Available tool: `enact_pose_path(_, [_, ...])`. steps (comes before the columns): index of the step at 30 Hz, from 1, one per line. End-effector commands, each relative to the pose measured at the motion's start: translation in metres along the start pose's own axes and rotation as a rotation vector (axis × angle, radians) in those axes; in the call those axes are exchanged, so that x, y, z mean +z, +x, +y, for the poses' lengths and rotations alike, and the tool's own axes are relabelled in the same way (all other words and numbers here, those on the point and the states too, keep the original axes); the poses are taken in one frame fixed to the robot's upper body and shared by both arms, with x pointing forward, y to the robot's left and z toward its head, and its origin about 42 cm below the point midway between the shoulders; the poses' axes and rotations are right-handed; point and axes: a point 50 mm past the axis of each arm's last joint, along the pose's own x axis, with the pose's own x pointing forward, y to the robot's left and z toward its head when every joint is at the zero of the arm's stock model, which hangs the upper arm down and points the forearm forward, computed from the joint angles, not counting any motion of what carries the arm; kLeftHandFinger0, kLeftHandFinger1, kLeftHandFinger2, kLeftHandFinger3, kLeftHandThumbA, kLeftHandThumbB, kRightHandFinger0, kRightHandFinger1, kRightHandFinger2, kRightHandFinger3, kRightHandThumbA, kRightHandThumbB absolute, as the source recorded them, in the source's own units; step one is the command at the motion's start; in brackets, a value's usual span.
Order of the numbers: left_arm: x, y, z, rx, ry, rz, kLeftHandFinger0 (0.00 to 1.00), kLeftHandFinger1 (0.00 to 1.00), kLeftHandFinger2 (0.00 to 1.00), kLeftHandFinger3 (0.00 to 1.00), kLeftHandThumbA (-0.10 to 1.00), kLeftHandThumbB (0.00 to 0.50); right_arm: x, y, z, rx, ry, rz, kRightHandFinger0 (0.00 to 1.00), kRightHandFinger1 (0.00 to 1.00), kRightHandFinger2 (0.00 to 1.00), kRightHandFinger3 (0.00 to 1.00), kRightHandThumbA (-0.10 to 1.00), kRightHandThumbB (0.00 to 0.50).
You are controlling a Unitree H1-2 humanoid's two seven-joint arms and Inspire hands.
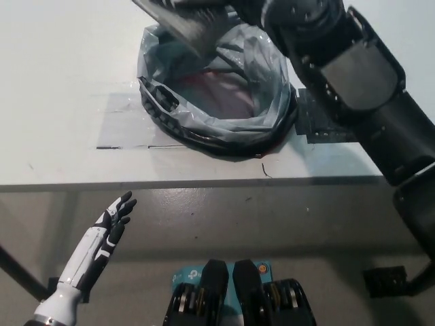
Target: Use the right hand to pick up a small rectangular container and put it into a plastic bag and lift the bag
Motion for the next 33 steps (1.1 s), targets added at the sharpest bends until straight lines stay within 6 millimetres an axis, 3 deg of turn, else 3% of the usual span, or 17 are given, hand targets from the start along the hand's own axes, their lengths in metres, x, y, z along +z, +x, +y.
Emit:
enact_pose_path(1, [0.011,0.001,0.006,-0.021,0.047,-0.029,1.00,1.00,1.00,1.00,1.00,0.178,0.019,-0.010,-0.018,-0.049,-0.230,-0.097,0.14,0.58,0.86,0.82,-0.10,0.179])
enact_pose_path(4, [0.011,0.001,0.006,-0.024,0.044,-0.026,1.00,1.00,1.00,1.00,1.00,0.180,0.012,-0.014,-0.022,-0.059,-0.251,-0.084,0.15,0.58,0.88,0.88,-0.10,0.143])
enact_pose_path(9, [0.010,0.001,0.005,-0.026,0.048,-0.021,1.00,1.00,1.00,1.00,1.00,0.184,0.003,-0.017,-0.022,-0.061,-0.284,-0.075,0.14,0.56,0.87,0.95,-0.10,0.127])
enact_pose_path(13, [0.011,0.002,0.005,-0.031,0.050,-0.018,1.00,1.00,1.00,1.00,1.00,0.204,-0.012,-0.017,-0.013,-0.037,-0.286,-0.090,0.16,0.58,0.88,0.96,-0.10,0.155])
enact_pose_path(24, [0.012,0.002,0.006,-0.035,0.064,-0.014,1.00,1.00,1.00,1.00,1.00,0.219,-0.037,-0.012,0.008,0.014,-0.377,-0.036,0.22,0.62,0.93,0.96,-0.10,0.154])
enact_pose_path(25, [0.012,0.002,0.006,-0.036,0.066,-0.015,1.00,1.00,1.00,1.00,1.00,0.219,-0.038,-0.011,0.009,0.015,-0.386,-0.034,0.25,0.66,0.98,0.99,-0.10,0.165])
enact_pose_path(26, [0.012,0.002,0.007,-0.037,0.070,-0.016,1.00,1.00,1.00,1.00,1.00,0.219,-0.039,-0.011,0.010,0.018,-0.409,-0.029,0.52,0.94,1.00,1.00,-0.05,0.219])
enact_pose_path(27, [0.011,0.003,0.006,-0.036,0.070,-0.018,1.00,1.00,1.00,1.00,1.00,0.212,-0.042,-0.010,0.014,0.050,-0.467,-0.005,0.90,1.00,1.00,1.00,0.18,0.254])
enact_pose_path(28, [0.011,0.003,0.006,-0.036,0.070,-0.019,1.00,1.00,1.00,1.00,1.00,0.212,-0.042,-0.010,0.014,0.058,-0.481,0.001,0.90,1.00,1.00,1.00,0.18,0.254])
enact_pose_path(29, [0.010,0.002,0.006,-0.035,0.060,-0.022,1.00,1.00,1.00,1.00,1.00,0.206,-0.043,-0.010,0.017,0.123,-0.551,0.034,1.00,1.00,1.00,1.00,0.46,0.344])
enact_pose_path(33, [0.010,0.003,0.006,-0.035,0.064,-0.021,1.00,1.00,1.00,1.00,1.00,0.211,-0.046,-0.010,0.020,0.156,-0.657,0.053,1.00,1.00,1.00,1.00,0.55,0.394])
